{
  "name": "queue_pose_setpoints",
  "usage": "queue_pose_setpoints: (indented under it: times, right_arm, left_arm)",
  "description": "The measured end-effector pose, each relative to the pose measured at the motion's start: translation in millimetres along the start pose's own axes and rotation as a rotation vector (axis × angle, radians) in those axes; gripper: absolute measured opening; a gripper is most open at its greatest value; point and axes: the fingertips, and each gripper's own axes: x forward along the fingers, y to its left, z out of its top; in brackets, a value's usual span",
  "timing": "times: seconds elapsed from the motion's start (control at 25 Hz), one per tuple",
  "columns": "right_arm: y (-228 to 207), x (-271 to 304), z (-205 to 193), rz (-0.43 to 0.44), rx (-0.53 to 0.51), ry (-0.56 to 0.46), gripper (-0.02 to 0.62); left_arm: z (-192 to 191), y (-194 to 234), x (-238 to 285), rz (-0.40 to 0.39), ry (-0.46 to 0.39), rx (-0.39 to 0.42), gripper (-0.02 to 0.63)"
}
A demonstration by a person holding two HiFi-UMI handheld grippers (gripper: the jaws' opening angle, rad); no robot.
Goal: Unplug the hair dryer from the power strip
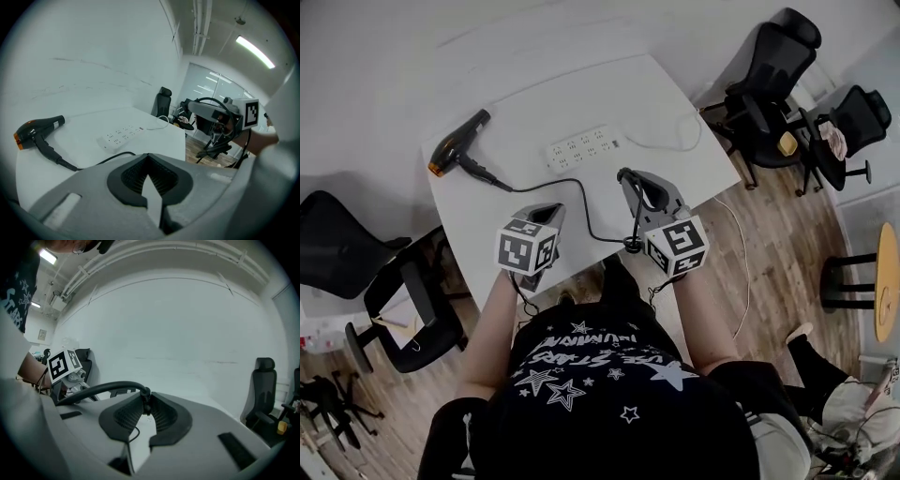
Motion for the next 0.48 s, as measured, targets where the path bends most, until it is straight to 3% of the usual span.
queue_pose_setpoints:
  times: [0.32, 0.48]
  right_arm:
    - [34.5, -44.3, -27.6, -0.101, 0.053, 0.051, 0.058]
    - [46.5, -60.0, -36.1, -0.112, 0.051, 0.082, 0.058]
  left_arm:
    - [-27.9, -11.7, -15.6, -0.092, -0.005, -0.032, 0.008]
    - [-40.5, -17.8, -25.3, -0.115, -0.009, -0.045, 0.008]
